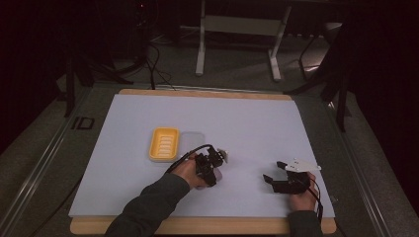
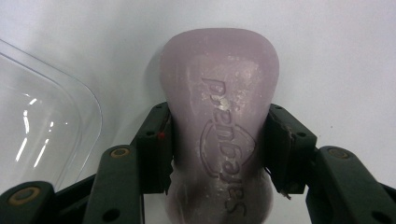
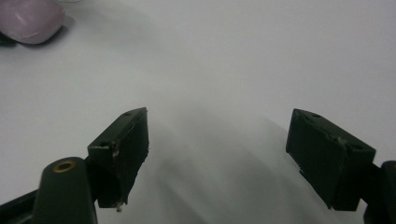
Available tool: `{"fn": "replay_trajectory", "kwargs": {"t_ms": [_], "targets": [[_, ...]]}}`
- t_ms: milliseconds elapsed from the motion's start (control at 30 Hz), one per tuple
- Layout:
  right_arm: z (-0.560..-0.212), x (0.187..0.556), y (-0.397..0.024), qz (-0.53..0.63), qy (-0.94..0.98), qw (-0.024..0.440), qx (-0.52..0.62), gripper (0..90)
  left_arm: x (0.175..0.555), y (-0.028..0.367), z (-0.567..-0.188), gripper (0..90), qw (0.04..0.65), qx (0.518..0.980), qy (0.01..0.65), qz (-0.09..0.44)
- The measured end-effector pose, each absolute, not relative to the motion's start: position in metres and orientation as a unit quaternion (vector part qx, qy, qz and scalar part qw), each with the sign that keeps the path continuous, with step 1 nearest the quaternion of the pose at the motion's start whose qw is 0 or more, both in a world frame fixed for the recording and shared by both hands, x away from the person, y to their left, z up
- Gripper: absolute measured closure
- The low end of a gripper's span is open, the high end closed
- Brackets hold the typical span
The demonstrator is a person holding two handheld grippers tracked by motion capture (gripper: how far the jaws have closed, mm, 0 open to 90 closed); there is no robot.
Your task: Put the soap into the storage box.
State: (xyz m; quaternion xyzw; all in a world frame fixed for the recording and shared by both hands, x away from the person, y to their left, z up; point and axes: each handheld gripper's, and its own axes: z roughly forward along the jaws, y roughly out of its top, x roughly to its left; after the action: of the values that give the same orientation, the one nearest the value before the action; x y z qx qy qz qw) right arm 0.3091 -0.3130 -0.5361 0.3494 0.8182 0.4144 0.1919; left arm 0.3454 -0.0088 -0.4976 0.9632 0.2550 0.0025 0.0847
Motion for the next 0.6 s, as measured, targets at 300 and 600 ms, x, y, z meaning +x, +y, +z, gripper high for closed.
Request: {"fn": "replay_trajectory", "kwargs": {"t_ms": [300,600], "targets": [[-0.536,0.309,-0.313,0.414,0.818,0.192,0.349,20.9,0.3443,-0.0079,-0.4967,49.7,0.081,0.965,0.248,0.008],[-0.536,0.3091,-0.313,0.415,0.818,0.192,0.349,20.8,0.345,-0.0033,-0.4932,49.8,0.082,0.965,0.248,0.011]]}}
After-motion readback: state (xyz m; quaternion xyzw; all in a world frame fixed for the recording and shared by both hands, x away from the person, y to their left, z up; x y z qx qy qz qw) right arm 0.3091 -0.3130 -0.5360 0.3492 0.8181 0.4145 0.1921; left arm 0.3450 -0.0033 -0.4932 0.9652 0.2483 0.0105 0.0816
